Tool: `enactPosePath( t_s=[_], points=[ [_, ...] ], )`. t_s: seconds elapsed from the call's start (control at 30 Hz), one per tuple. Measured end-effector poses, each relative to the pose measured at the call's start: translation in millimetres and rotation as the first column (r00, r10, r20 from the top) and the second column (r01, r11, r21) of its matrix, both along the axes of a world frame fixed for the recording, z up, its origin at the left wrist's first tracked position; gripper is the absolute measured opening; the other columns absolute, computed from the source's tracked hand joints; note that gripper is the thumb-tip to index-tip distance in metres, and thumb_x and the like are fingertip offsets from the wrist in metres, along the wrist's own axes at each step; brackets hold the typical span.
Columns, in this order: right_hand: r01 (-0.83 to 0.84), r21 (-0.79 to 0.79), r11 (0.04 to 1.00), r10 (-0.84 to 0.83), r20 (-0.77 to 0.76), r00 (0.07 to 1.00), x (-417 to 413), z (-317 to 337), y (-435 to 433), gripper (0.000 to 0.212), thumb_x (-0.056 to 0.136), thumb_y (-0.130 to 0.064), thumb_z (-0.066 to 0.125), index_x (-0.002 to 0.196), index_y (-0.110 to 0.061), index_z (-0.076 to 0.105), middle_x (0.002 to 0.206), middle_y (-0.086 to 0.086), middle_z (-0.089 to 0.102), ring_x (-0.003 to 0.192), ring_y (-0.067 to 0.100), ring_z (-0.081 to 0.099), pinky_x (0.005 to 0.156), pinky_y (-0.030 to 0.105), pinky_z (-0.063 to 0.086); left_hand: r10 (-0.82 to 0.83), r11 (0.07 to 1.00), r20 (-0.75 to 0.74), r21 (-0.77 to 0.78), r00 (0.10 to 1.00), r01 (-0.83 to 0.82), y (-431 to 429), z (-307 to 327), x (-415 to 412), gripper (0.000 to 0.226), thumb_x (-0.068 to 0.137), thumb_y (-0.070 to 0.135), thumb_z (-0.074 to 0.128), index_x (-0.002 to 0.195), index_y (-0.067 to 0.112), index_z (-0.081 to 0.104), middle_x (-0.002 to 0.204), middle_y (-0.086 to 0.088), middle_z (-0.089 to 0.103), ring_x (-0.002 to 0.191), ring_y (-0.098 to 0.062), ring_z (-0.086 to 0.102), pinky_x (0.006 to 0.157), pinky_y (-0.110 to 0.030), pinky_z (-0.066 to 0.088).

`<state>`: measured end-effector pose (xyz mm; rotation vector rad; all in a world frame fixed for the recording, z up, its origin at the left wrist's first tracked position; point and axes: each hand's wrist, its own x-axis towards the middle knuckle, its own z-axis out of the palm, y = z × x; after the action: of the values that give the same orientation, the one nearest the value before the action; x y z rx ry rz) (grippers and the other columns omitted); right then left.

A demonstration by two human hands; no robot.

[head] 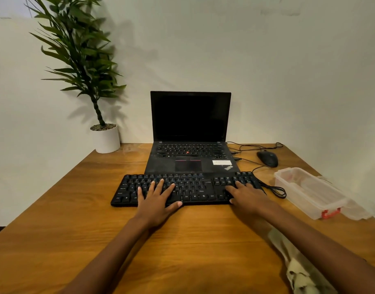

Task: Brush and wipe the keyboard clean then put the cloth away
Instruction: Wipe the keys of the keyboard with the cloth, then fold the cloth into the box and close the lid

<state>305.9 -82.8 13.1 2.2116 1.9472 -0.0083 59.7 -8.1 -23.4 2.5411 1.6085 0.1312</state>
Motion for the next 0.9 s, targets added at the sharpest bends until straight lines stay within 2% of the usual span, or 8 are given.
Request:
enactPosePath(
  t_s=[0.13, 0.23, 0.33, 0.5, 0.6, 0.73, 0.8, 0.9],
  points=[
    [-0.047, 0.032, 0.998, 0.053, -0.224, 0.973, 8, 12, -6, 0.052, 0.095, -0.030, 0.046, 0.143, -0.023, 0.027, 0.145, 0.006, 0.036, 0.129, 0.024, 0.039, 0.103, 0.040, 0.039, 0.025, 0.999, 0.004, 0.034, 1.000, -0.025, -3, 1, 2, 0.069, 0.092, 0.063, 0.029, 0.150, 0.034, 0.007, 0.159, -0.003, -0.003, 0.146, -0.025, -0.010, 0.106, -0.062, -0.016],
    [-0.015, 0.196, 0.981, 0.115, -0.512, 0.851, 21, 38, -31, 0.043, 0.092, -0.023, 0.054, 0.134, -0.018, 0.045, 0.127, -0.001, 0.051, 0.107, 0.010, 0.048, 0.084, 0.020, 0.040, 0.018, 0.990, 0.065, 0.140, 0.998, -0.027, -16, 6, 14, 0.064, 0.094, 0.053, 0.039, 0.150, 0.032, 0.015, 0.159, -0.002, 0.005, 0.146, -0.025, -0.010, 0.102, -0.062, -0.021],
    [0.156, 0.338, 0.928, 0.116, -0.661, 0.741, 42, 59, -69, 0.025, 0.089, -0.017, 0.059, 0.114, -0.014, 0.063, 0.104, -0.005, 0.060, 0.089, 0.007, 0.053, 0.067, 0.012, 0.039, -0.086, 0.983, 0.269, 0.178, 0.959, 0.038, -40, 15, 39, 0.049, 0.094, 0.041, 0.050, 0.140, 0.031, 0.039, 0.150, 0.007, 0.034, 0.144, -0.017, 0.017, 0.106, -0.057, -0.019],
    [0.195, 0.225, 0.955, 0.000, -0.656, 0.755, 72, 58, -121, 0.008, 0.089, -0.018, 0.060, 0.092, -0.019, 0.067, 0.083, -0.010, 0.064, 0.074, 0.003, 0.057, 0.055, 0.008, 0.040, -0.260, 0.922, 0.576, -0.091, 0.775, 0.377, -93, 30, 104, 0.025, 0.095, 0.034, 0.052, 0.115, 0.024, 0.063, 0.114, 0.009, 0.064, 0.105, -0.006, 0.056, 0.104, -0.042, 0.040],
    [0.111, 0.122, 0.986, -0.016, -0.601, 0.799, 75, 44, -129, 0.022, 0.091, -0.023, 0.058, 0.111, -0.020, 0.064, 0.106, -0.014, 0.058, 0.092, -0.002, 0.052, 0.074, 0.010, 0.038, -0.279, 0.866, 0.507, -0.233, 0.815, 0.442, -123, 27, 141, 0.034, 0.092, 0.042, 0.054, 0.119, 0.022, 0.061, 0.117, 0.005, 0.063, 0.105, -0.011, 0.056, 0.098, -0.039, 0.043],
    [0.098, 0.085, 0.992, -0.022, -0.637, 0.770, 74, 28, -133, 0.020, 0.087, -0.025, 0.062, 0.105, -0.017, 0.064, 0.101, -0.007, 0.060, 0.087, 0.002, 0.053, 0.070, 0.012, 0.040, -0.159, 0.870, 0.546, -0.316, 0.822, 0.378, -127, 28, 156, 0.009, 0.085, 0.023, 0.067, 0.081, 0.027, 0.059, 0.079, 0.009, 0.058, 0.073, -0.008, 0.053, 0.077, -0.032, 0.048],
    [0.130, 0.115, 0.985, -0.002, -0.744, 0.668, 76, 28, -136, 0.012, 0.082, -0.019, 0.067, 0.093, -0.013, 0.064, 0.094, 0.000, 0.062, 0.086, 0.010, 0.057, 0.068, 0.018, 0.044, -0.074, 0.811, 0.673, -0.389, 0.736, 0.438, -123, 37, 153, 0.015, 0.086, 0.010, 0.064, 0.081, 0.021, 0.056, 0.081, 0.002, 0.057, 0.071, -0.010, 0.053, 0.068, -0.027, 0.047],
    [0.174, 0.208, 0.963, 0.137, -0.927, 0.350, 78, 40, -140, 0.017, 0.073, -0.008, 0.074, 0.077, -0.012, 0.058, 0.095, 0.007, 0.064, 0.089, 0.016, 0.061, 0.070, 0.025, 0.051, -0.051, 0.766, 0.823, -0.331, 0.566, 0.551, -122, 66, 148, 0.015, 0.089, 0.002, 0.058, 0.085, 0.016, 0.054, 0.071, 0.004, 0.057, 0.063, -0.007, 0.053, 0.065, -0.025, 0.047]
  ],
)
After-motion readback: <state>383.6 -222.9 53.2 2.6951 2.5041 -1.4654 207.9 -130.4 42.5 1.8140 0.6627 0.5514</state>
